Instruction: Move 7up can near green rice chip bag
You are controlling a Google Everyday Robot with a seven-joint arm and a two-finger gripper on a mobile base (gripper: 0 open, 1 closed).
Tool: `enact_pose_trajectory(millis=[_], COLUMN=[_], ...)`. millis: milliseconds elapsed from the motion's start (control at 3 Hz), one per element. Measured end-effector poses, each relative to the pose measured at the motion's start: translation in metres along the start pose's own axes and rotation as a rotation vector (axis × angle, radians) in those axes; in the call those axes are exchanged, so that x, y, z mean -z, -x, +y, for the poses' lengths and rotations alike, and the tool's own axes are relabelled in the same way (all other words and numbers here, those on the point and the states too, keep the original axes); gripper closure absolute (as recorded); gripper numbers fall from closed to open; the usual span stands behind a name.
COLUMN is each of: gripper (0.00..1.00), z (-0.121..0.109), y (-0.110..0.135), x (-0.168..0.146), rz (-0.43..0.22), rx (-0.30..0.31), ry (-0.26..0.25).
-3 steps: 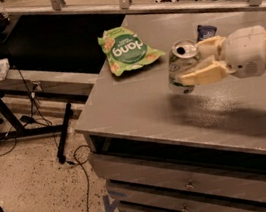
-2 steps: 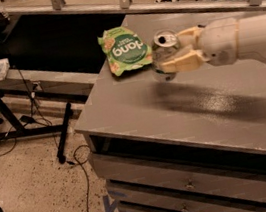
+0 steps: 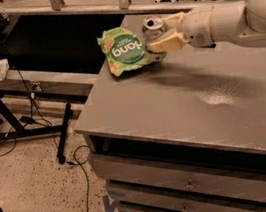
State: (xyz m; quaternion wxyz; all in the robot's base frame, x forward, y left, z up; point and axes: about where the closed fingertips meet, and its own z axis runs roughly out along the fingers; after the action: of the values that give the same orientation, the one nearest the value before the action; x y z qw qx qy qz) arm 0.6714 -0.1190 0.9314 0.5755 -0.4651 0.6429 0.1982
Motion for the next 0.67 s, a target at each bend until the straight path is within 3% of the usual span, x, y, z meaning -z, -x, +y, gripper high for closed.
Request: enact_pose_trajectory(millis=[667], gripper=[1.0], z=[-0.094], y=[0.0], x=[0.009], rz=[0.01], rx=[0.021], ry=[-0.145])
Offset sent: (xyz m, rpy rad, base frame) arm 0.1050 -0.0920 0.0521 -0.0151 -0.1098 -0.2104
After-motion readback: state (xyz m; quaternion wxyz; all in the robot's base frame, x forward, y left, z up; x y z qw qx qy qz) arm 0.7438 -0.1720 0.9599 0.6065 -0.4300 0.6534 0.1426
